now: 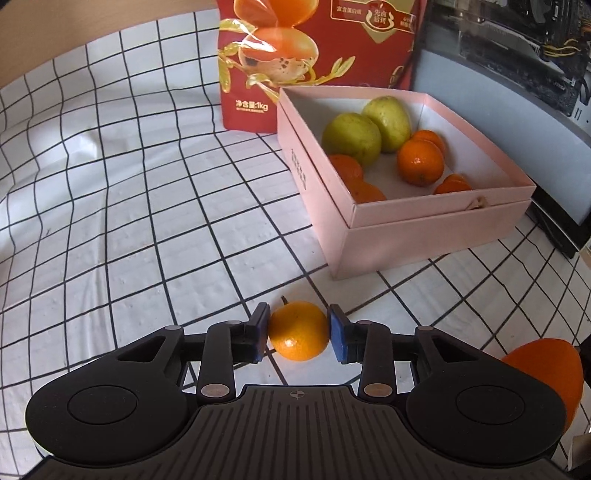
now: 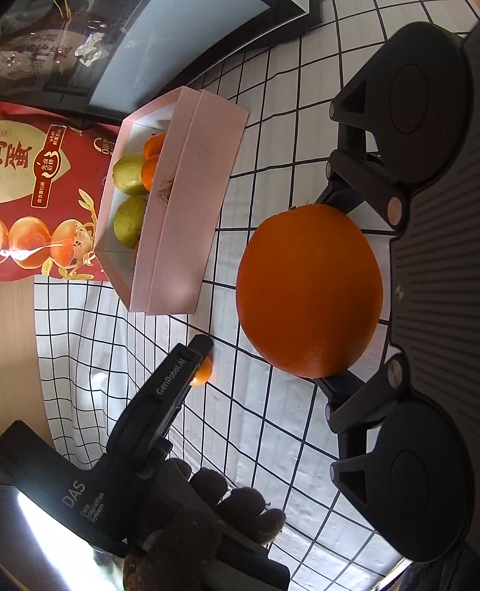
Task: Organize fruits
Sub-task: 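Carry the tangerine with the left tool while the right tool brings the large orange to the pink box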
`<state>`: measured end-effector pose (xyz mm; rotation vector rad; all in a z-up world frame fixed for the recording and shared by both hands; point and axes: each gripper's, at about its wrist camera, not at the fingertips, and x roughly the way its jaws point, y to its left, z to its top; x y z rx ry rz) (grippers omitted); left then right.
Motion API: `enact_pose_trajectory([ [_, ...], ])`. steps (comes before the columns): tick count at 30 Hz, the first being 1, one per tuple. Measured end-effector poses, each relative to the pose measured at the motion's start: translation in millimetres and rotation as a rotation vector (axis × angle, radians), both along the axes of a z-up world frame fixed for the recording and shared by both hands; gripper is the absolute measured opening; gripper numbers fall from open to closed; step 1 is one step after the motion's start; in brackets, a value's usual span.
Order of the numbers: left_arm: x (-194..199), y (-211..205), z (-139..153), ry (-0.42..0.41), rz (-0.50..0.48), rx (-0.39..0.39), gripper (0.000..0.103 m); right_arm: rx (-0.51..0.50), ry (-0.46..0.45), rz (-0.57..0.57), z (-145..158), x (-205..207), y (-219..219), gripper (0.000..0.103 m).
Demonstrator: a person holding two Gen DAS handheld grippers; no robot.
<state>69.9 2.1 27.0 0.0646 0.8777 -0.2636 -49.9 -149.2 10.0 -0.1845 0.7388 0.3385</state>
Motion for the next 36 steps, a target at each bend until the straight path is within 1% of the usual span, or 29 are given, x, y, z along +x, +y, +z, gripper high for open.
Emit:
enact_pose_trajectory([
  [3,-6.1,1.1,1.7,-0.015,-0.012,0.009,0.039,-0.001,0.006,-0.001,-0.2,-1.3,-1.0,0.083],
  [9,-25.5,5.5,6.2,-0.045,-0.029,-0.032,0.038,0.011,0.016,0.002,0.9,-7.0,-6.0,0.082],
  [10,-27.7,6.5,7.8,-0.048,-0.029,-0.044,0.038,0.020,0.017,0.007,1.7,-7.5,-6.5,0.078],
  [12,-31.4,7.6,14.4,-0.066,-0.030,-0.078,0.038,0.030,0.030,0.005,3.3,-5.8,-7.5,0.078],
  [16,-32.4,8.8,38.4,-0.127,-0.039,-0.177,0.038,0.094,0.053,-0.020,12.1,4.0,-14.7,0.076],
  [18,-29.1,6.6,54.2,-0.169,-0.052,-0.213,0.038,0.111,0.012,-0.019,28.8,10.6,-19.9,0.075],
  [21,-14.1,-5.5,75.8,-0.205,-0.085,-0.237,0.038,0.121,-0.106,-0.010,71.1,30.1,-29.8,0.069],
  [23,-0.5,-18.2,85.6,-0.217,-0.104,-0.230,0.038,0.110,-0.179,-0.022,105.8,51.4,-36.1,0.012],
  [25,17.4,-31.1,87.2,-0.195,-0.116,-0.233,0.038,0.109,-0.221,-0.034,137.6,75.6,-42.1,0.013],
  [26,26.6,-36.6,84.9,-0.181,-0.118,-0.235,0.038,0.114,-0.222,-0.018,148.1,87.2,-44.8,0.013],
  [28,38.3,-44.8,77.1,-0.166,-0.097,-0.210,0.038,0.106,-0.217,-0.014,156.4,109.4,-47.9,0.013],
  [29,41.2,-46.3,73.5,-0.155,-0.091,-0.199,0.038,0.093,-0.204,-0.009,153.2,118.3,-48.8,0.013],
  [31,37.1,-42.2,69.2,-0.155,-0.093,-0.207,0.038,0.085,-0.163,-0.034,137.4,124.7,-56.9,0.013],
  [33,30.3,-34.7,65.5,-0.134,-0.075,-0.219,0.038,0.116,-0.150,-0.031,116.6,105.9,-73.8,0.015],
  [34,27.4,-31.8,63.3,-0.124,-0.068,-0.231,0.038,0.129,-0.146,-0.034,104.2,93.6,-80.7,0.027],
  [35,23.8,-29.2,61.1,-0.117,-0.064,-0.244,0.038,0.136,-0.145,-0.051,91.1,81.4,-86.7,0.043],
  [36,20.0,-27.4,59.5,-0.113,-0.062,-0.247,0.038,0.138,-0.147,-0.073,79.6,71.9,-90.1,0.049],
])
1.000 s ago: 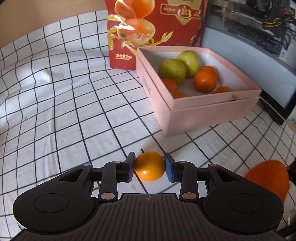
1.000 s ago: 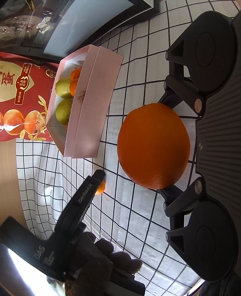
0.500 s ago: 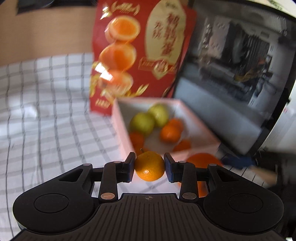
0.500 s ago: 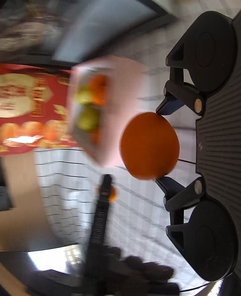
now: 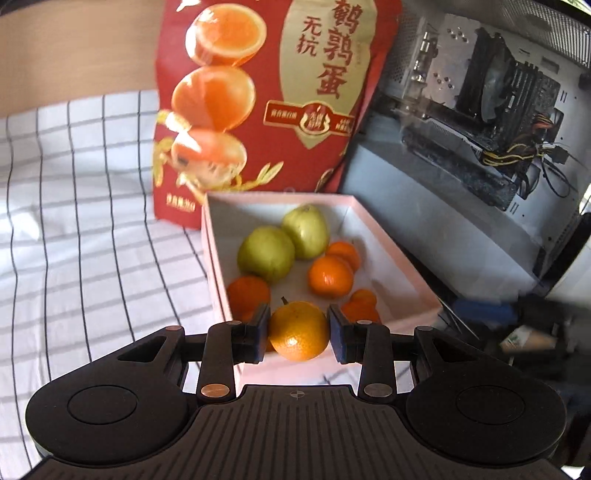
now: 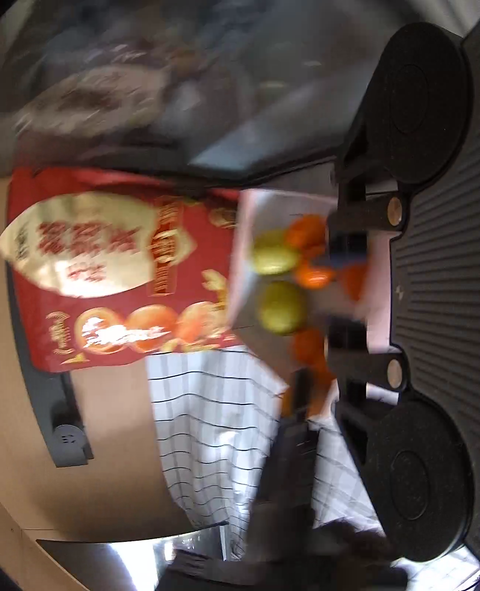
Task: Organize fruits
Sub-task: 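Carry the tangerine with the left tool while the right tool brings the large orange to the pink box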
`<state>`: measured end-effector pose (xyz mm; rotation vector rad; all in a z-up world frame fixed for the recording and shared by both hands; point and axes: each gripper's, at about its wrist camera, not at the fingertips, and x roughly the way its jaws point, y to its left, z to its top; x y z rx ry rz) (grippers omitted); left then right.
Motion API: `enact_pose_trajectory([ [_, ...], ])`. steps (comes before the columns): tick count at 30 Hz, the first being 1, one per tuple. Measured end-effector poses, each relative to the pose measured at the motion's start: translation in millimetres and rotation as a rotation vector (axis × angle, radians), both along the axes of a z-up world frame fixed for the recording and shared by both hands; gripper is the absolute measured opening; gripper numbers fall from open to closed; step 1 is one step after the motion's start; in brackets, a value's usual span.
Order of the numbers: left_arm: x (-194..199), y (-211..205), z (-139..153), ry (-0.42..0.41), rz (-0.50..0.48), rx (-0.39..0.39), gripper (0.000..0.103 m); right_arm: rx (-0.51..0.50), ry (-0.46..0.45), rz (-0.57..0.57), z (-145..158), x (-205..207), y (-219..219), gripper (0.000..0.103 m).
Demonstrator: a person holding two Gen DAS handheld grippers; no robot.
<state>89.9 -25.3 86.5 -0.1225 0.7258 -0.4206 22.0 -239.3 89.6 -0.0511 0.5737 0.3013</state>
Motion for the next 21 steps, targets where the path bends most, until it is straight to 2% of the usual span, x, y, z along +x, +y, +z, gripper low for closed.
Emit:
enact_pose_trajectory([
  [1,-4.5,1.4,-1.6,0.002,0.003,0.001,0.038,0.006,0.003,-0.020,-9.9,-10.3,-2.5,0.056],
  [3,-13.0,4.7,-2.6,0.007,0.010,-0.006,0.038,0.039,0.015,-0.035,-23.2,-27.8,-5.5,0.059],
  [5,-18.3,8.3,-3.2,0.018,0.012,-0.021,0.038,0.106,0.018,-0.056,-35.2,-42.2,-5.6,0.072],
  [9,-23.5,10.8,-2.2,0.021,0.013,-0.023,0.038,0.090,-0.004,-0.091,-48.3,-52.1,7.9,0.073],
  [15,-31.5,12.0,-1.0,0.025,0.012,-0.023,0.038,0.025,-0.061,-0.080,-34.3,-46.8,16.7,0.073],
  [17,-36.8,14.8,-0.4,0.025,0.019,-0.021,0.038,0.035,-0.071,-0.087,-25.3,-53.1,12.3,0.073],
  [21,-47.8,18.6,-4.6,0.052,0.031,0.007,0.038,0.016,-0.012,-0.025,-22.1,-72.5,4.4,0.078],
])
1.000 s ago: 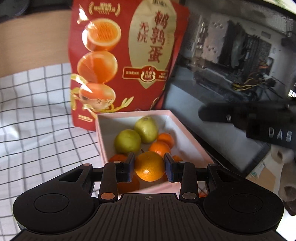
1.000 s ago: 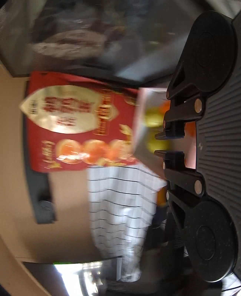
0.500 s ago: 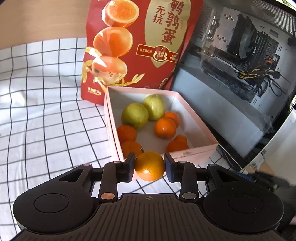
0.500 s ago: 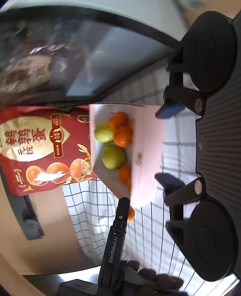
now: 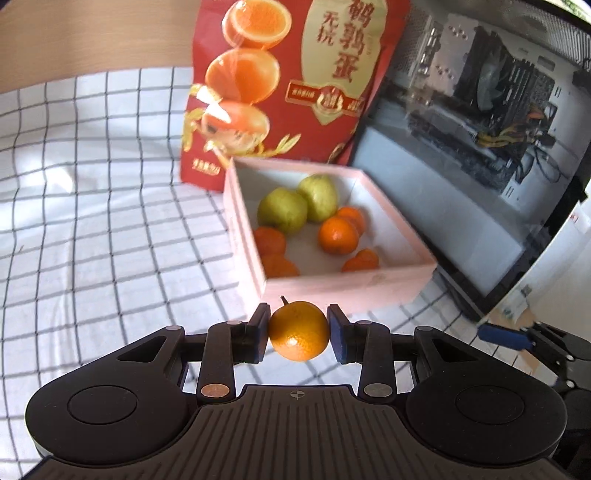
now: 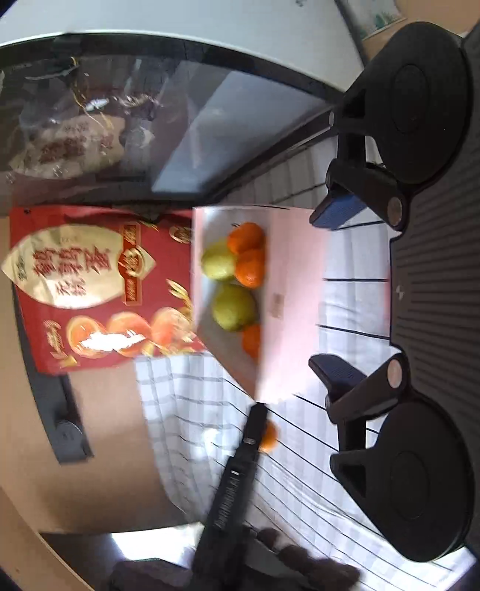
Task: Organize fruits
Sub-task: 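Carry the tangerine with the left tool while the right tool brings the large orange to the pink box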
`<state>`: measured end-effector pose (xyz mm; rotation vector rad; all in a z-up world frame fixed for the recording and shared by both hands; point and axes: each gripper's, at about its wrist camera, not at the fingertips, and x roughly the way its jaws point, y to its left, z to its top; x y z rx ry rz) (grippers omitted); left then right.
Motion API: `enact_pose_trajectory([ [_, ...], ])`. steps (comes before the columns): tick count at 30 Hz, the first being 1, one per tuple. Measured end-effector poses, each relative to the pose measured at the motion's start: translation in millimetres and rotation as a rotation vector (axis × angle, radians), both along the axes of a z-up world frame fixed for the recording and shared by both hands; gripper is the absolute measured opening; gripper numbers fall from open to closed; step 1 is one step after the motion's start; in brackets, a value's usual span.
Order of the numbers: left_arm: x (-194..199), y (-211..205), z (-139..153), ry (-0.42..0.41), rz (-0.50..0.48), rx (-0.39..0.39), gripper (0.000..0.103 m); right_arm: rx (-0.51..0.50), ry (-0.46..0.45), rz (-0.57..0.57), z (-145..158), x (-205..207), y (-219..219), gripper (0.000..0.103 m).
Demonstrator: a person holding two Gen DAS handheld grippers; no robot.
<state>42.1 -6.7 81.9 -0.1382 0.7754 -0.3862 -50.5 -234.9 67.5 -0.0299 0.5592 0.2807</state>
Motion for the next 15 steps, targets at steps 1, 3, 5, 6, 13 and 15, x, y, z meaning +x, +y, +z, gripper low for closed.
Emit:
enact_pose_trajectory([
  [1,-3.2,-1.3,-2.1,0.011,-0.005,0.013,0.038,-0.006,0.018,0.004,-2.5,-4.2,-1.4,0.078],
  [3,-10.6,-6.3,-7.7,0.033,-0.030,0.038,0.038,-0.016,0.048,0.006,-9.8,-11.3,-1.7,0.079],
  [5,-16.7,-11.9,-14.9,0.063,-0.063,0.049,0.038,-0.006,0.068,-0.003,-19.2,-13.4,-0.4,0.083],
  [6,-20.1,-14.3,-18.5,0.075,-0.076,0.051,0.038,-0.005,0.077,-0.013,-23.5,-12.4,1.9,0.083],
  [13,-36.6,-22.9,-29.2,0.110,-0.107,0.063,0.038,-0.080,0.139,-0.059,-43.0,-1.4,19.2,0.083],
  [15,-39.4,-21.7,-29.8,0.113,-0.107,0.064,0.038,-0.081,0.145,-0.063,-43.0,-1.5,18.8,0.082],
])
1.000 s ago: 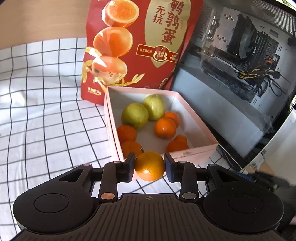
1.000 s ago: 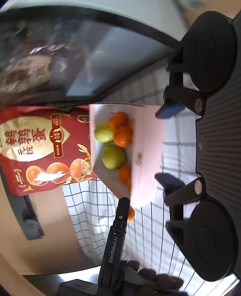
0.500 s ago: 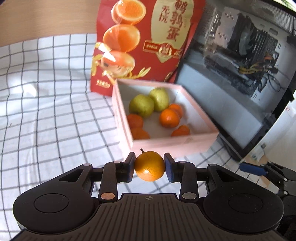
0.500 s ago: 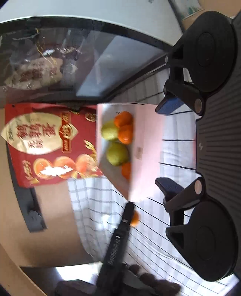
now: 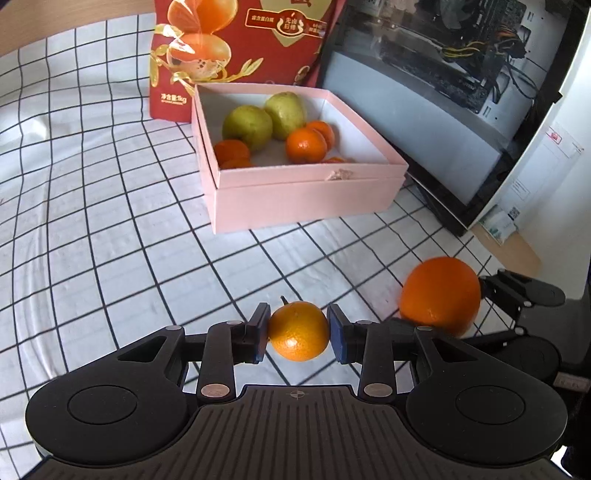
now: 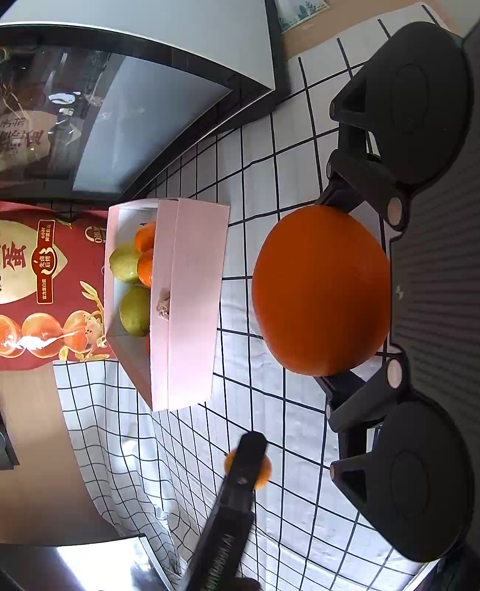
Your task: Organize fruits
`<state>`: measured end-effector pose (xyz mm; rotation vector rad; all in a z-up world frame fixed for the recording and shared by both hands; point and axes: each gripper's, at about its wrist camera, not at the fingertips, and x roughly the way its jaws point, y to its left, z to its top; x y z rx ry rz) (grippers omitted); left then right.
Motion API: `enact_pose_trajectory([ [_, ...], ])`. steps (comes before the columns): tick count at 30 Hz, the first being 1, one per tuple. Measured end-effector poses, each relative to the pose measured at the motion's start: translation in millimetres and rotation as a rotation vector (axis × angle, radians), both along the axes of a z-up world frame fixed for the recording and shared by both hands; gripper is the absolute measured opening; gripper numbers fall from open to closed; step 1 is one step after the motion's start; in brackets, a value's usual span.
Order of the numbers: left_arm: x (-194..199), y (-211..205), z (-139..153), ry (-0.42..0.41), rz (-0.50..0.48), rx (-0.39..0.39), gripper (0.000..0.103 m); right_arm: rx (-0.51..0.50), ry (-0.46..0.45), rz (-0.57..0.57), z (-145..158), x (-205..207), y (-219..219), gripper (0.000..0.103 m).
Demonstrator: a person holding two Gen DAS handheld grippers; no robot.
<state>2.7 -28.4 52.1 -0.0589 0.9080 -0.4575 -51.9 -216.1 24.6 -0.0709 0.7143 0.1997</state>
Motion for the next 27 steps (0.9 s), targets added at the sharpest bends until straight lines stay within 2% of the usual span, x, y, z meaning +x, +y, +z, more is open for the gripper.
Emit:
enact_pose_trajectory([
  [9,-5.9,9.7,-2.1,0.001,0.024,-0.014,0.038,0.037,0.005,-0.034,9.1,6.9,-2.4,0.081],
  [14,4.6,14.4,9.0,-0.025,0.035,-0.050,0.038,0.058,-0.102,-0.041,43.3,15.0,-1.6,0.081],
  [18,23.5,13.3,22.8,-0.077,0.039,-0.044,0.038,0.063,-0.142,-0.036,75.4,43.1,-1.1,0.081],
  [22,39.2,12.4,41.5,-0.125,0.039,-0.063,0.038,0.042,-0.078,-0.035,92.7,92.9,1.2,0.081],
  [27,48.8,17.7,46.4,-0.137,0.061,-0.061,0.038,-0.019,0.018,-0.031,80.3,153.5,12.6,0.081],
])
